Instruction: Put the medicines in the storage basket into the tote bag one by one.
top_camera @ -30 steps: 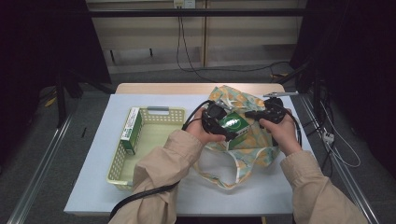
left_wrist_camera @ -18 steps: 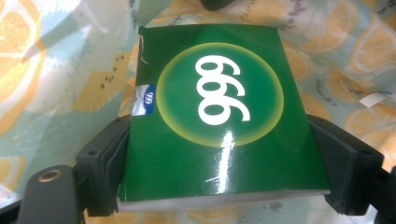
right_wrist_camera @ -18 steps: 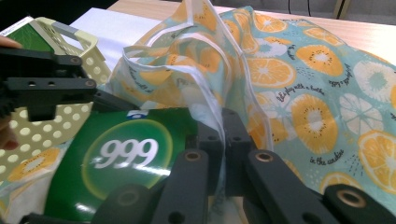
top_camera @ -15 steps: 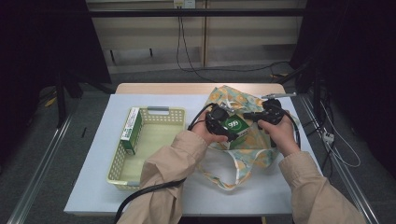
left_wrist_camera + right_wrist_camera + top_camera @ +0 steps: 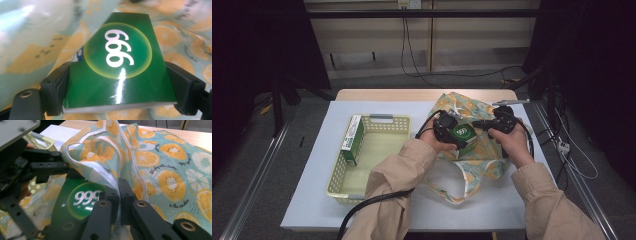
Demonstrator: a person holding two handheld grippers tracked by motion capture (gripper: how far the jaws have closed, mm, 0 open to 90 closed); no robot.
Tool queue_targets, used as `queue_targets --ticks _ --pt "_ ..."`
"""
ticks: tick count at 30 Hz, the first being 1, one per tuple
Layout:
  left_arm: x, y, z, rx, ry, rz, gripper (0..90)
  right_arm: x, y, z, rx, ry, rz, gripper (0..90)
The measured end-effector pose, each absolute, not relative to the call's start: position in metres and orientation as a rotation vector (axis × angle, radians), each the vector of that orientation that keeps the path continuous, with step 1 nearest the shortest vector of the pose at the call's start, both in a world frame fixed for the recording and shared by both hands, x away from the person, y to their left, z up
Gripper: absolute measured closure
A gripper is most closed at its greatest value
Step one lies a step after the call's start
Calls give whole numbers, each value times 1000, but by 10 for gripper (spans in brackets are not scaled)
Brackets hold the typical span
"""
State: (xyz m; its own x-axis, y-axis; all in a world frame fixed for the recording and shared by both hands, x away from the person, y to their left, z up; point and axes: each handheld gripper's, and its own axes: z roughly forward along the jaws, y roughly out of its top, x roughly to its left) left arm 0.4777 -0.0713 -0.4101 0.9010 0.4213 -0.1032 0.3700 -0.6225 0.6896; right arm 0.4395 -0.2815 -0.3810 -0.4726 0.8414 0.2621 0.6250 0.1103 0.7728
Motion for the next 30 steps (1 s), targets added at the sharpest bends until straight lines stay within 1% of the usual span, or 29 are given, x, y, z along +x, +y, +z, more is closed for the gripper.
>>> queue_targets --ticks 2,5,8,13,14,15,19,23,28,30 --pt "482 -70 -411 2310 564 111 165 439 -281 -381 1453 2146 1292 891" --pt "486 -70 -412 2284 613 135 165 440 -281 -382 1457 2146 1292 891" --pt "492 -69 -412 2301 613 171 163 441 -281 -383 1460 2150 1292 891" --pt "500 -69 -413 2271 653 205 154 442 -277 -384 1458 2158 1289 890" --pt "498 -71 -414 2283 670 242 146 442 -277 -384 1457 2163 1289 890" --pt "500 -69 -414 2293 635 209 139 442 -276 -385 1457 2166 1286 890" --pt "495 -63 -411 2279 653 143 120 442 -277 -386 1461 2165 1279 890" --pt "486 -53 -401 2295 627 131 90 441 -277 -387 1466 2163 1272 890" --pt "471 -39 -387 2301 581 104 88 441 -277 -389 1470 2164 1260 891" --pt "465 -33 -383 2301 567 79 100 441 -276 -390 1468 2166 1255 891"
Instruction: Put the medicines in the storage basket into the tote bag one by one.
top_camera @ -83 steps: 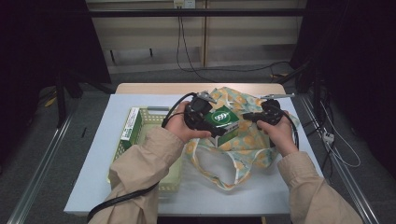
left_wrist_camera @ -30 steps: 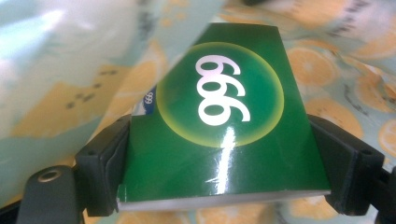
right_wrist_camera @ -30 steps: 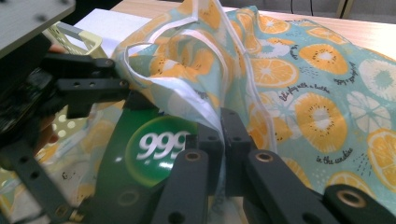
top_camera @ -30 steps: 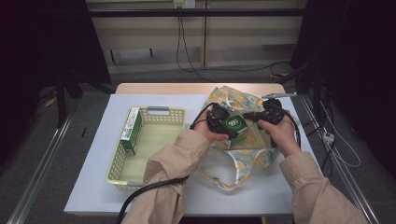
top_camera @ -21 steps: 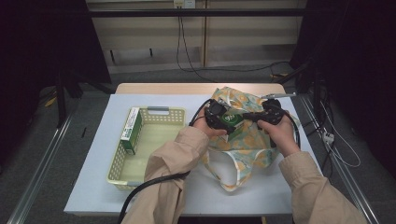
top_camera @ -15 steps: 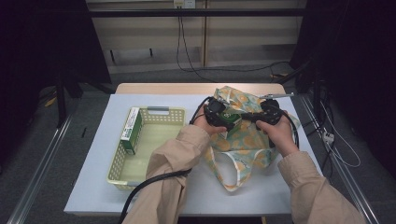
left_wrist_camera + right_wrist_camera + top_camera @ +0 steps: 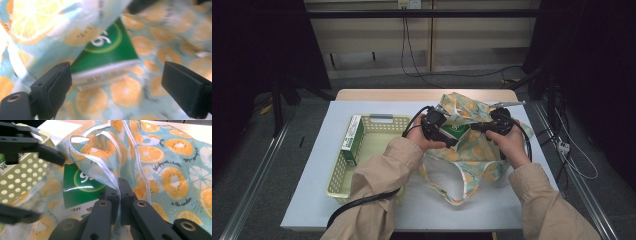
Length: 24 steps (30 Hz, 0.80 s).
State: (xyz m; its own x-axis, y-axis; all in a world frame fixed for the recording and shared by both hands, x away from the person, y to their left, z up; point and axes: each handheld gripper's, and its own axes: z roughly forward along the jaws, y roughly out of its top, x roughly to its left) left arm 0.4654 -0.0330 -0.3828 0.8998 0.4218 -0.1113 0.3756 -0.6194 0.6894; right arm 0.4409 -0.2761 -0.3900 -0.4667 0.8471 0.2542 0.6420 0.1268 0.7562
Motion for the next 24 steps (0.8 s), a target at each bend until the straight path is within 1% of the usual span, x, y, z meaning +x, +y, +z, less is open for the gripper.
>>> queue_targets --ticks 2,6,13,17,24 --pt "459 -27 -379 2319 538 75 97 440 -275 -391 1463 2169 1251 890" --pt "450 -14 -371 2293 526 57 98 439 -275 -391 1464 2173 1250 891" --pt "439 11 -351 2273 507 78 97 435 -272 -390 1451 2179 1243 890" --pt "437 29 -345 2251 522 94 99 433 -271 -389 1441 2184 1244 890" --pt "434 59 -342 2213 564 73 101 431 -272 -388 1435 2187 1237 891"
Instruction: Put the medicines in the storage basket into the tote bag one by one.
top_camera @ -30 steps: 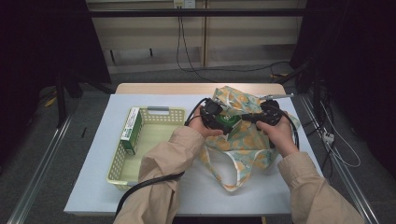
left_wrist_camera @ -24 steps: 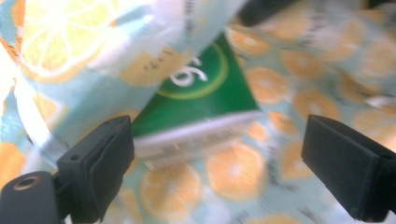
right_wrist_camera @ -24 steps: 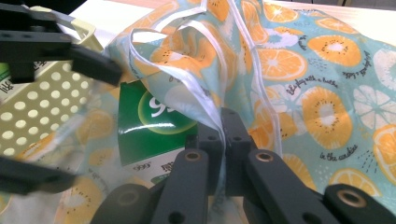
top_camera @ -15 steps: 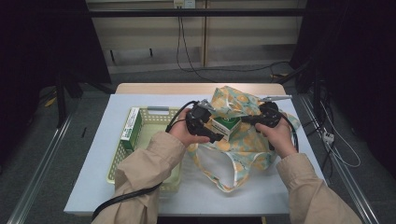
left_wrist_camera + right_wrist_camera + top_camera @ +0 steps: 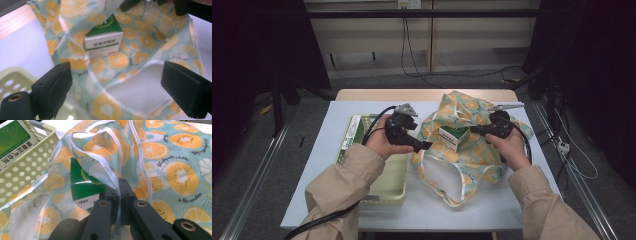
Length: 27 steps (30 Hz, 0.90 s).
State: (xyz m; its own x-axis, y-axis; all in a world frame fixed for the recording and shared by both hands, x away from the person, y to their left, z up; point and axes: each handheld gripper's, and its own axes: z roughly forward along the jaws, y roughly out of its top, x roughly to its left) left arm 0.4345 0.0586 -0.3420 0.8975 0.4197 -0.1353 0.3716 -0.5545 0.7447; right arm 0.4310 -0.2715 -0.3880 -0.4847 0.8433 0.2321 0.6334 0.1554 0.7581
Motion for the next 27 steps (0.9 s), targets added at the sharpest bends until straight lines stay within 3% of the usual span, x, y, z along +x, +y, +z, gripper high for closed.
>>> queue_targets --ticks 27 --pt "445 160 -344 2219 749 214 110 431 -271 -386 1451 2183 1228 892"
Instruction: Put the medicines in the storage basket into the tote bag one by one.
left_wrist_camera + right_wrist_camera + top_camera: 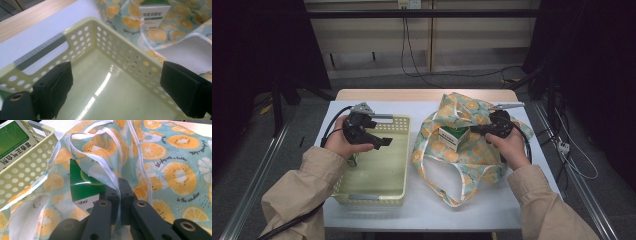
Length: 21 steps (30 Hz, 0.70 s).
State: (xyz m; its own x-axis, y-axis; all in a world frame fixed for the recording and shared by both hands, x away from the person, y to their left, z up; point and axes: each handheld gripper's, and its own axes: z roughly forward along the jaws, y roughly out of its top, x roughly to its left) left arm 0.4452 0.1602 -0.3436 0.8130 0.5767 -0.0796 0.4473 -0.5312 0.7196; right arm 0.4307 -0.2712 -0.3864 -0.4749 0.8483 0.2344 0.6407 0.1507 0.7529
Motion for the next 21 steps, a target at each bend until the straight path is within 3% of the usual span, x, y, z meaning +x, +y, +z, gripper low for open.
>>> queue_targets --ticks 21 --pt "464 213 -361 2184 963 343 124 431 -273 -386 1447 2178 1245 891"
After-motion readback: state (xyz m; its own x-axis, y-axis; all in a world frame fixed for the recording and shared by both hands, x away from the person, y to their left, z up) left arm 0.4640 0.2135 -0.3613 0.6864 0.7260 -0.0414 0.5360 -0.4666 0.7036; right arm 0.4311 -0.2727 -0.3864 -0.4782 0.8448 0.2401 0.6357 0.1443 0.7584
